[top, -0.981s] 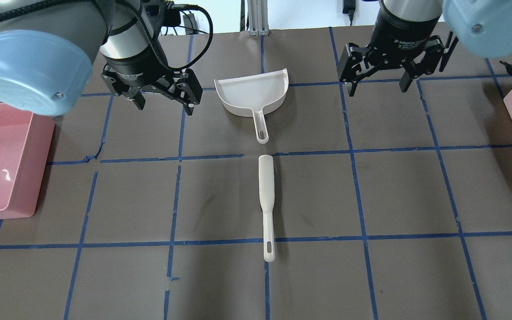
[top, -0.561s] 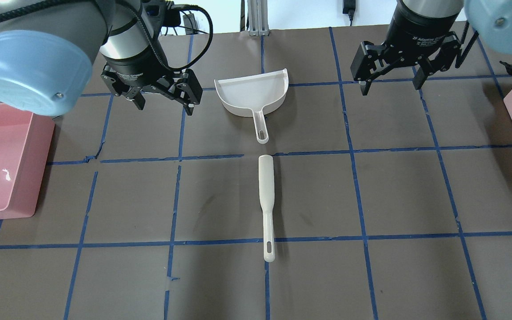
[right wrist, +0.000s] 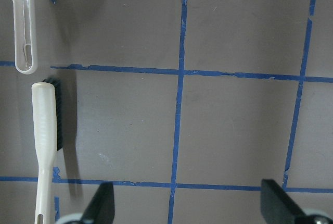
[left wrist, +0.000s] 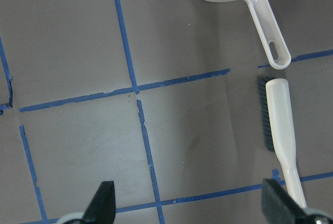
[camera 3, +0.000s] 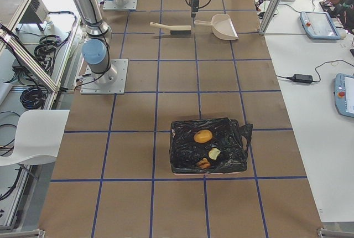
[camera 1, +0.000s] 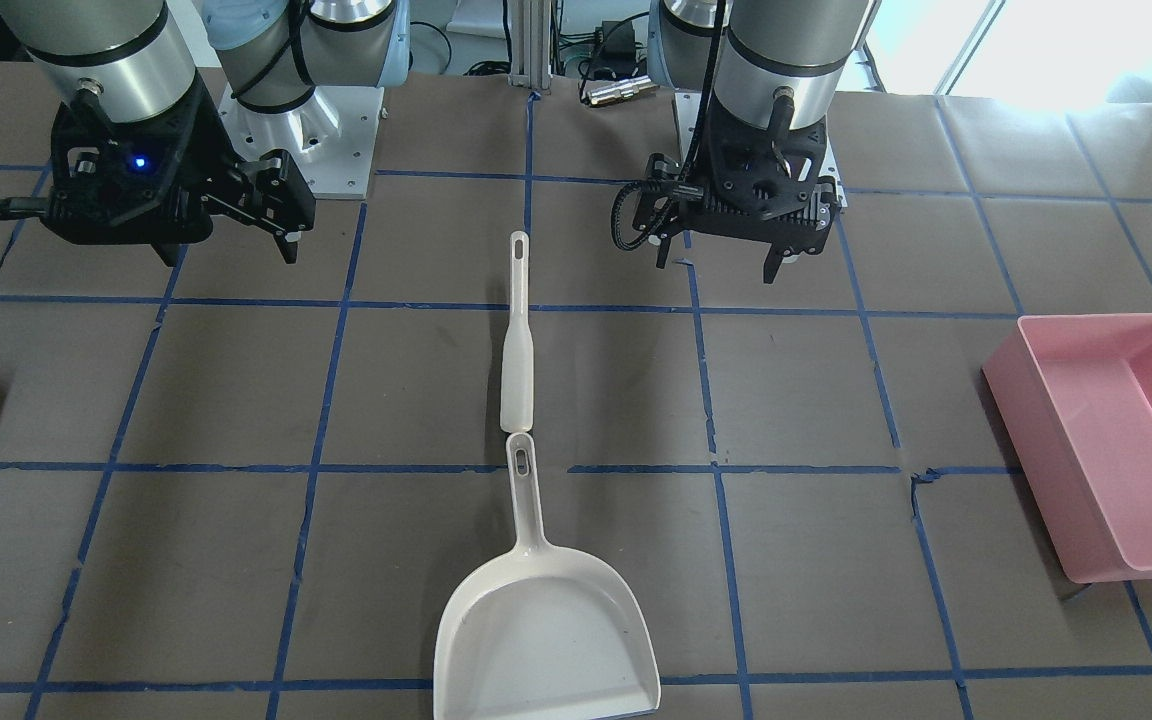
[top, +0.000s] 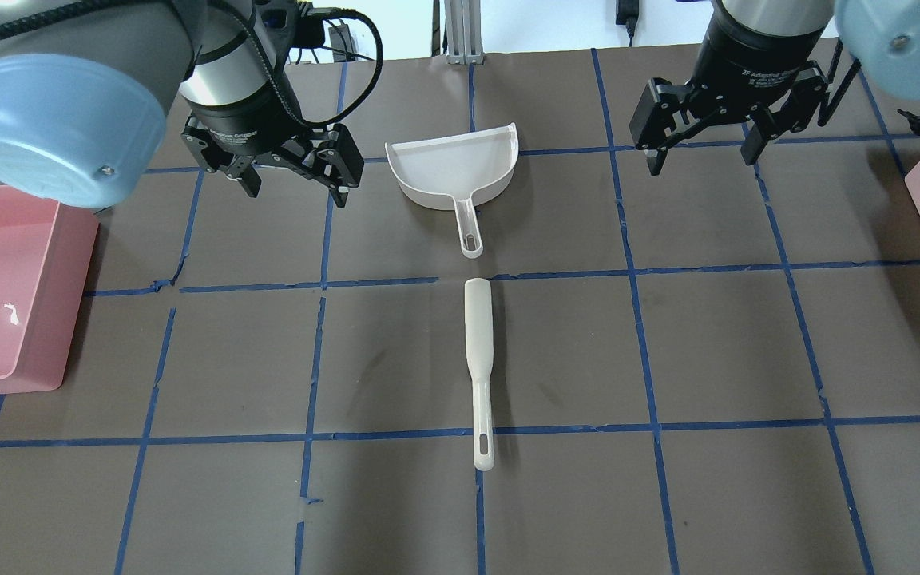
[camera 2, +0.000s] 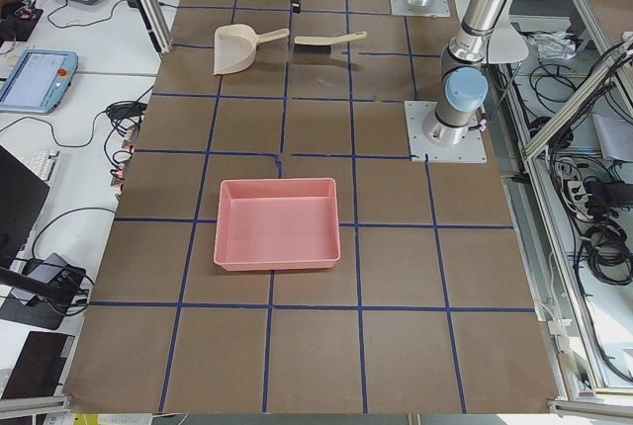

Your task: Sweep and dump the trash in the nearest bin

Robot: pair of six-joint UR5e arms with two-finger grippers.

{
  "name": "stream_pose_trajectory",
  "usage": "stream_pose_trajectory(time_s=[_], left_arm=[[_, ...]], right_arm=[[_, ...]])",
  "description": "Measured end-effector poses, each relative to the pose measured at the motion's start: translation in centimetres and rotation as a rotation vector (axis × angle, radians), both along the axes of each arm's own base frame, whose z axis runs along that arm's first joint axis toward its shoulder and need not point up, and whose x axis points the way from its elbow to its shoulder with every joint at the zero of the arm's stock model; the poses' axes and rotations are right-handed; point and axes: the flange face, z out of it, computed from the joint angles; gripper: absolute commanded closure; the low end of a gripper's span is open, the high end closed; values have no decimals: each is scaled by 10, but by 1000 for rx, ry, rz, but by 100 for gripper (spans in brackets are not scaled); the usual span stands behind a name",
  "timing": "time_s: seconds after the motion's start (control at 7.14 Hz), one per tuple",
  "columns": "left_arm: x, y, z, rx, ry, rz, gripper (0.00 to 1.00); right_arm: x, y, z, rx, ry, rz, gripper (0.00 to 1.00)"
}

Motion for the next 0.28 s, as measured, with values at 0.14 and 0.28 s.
stream_pose_trajectory(time_s=[0.14,0.28], left_arm=[[0,0,0,0,-1,0,0],[0,0,0,0,-1,1,0]], right_arm=[[0,0,0,-1,1,0,0],[-1,-1,2,-6,0,-1,0]])
